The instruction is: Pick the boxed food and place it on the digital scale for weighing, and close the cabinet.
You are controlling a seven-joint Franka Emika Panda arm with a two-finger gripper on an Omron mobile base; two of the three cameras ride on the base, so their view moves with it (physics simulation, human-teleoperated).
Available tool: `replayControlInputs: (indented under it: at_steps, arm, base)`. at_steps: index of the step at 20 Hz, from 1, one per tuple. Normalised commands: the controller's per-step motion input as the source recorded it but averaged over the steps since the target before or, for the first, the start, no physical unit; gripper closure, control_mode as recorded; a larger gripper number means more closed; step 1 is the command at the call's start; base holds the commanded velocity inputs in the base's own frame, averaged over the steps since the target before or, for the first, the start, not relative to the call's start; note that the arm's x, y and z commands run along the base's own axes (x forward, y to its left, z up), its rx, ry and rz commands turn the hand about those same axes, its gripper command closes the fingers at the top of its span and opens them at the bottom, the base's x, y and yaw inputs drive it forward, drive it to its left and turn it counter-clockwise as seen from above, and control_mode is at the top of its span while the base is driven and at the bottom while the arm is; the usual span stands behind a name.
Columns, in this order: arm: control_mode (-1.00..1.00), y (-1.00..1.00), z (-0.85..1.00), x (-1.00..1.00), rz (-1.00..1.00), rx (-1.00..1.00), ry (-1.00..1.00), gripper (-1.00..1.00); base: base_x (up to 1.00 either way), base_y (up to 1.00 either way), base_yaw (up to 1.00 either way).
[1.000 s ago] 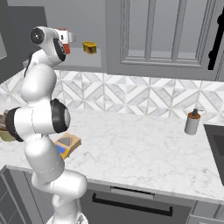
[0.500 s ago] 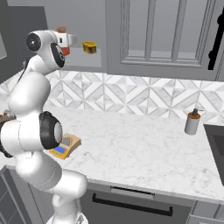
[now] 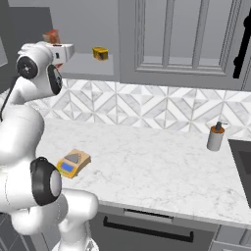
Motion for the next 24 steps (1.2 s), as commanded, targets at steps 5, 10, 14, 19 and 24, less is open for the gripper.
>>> replayControlInputs:
  at_steps: [5,10,14,19,24]
  arm:
    - [-1.00,-0.32,0.33,-1.00,0.19,0.00,0.02,1.00]
    - [-1.00,-0.65,0.20,-1.00,0.26,0.00,0.00,1.00]
    - [-1.00,-0.79,0.00,-1.00,0.24,0.00,-0.03,1.00]
    - [-1.00,-0.63,-0.17,-0.84,0.17,0.01,-0.01,1.00]
    - [-1.00,-0.43,-0.79,-0.04,0.18,0.00,0.22,1.00]
  base:
    - [0.00,0.00,0.00]
    - [0.00,0.00,0.00]
    - [0.00,0.00,0.00]
    - [0.00,0.00,0.00]
    - [0.00,0.00,0.00]
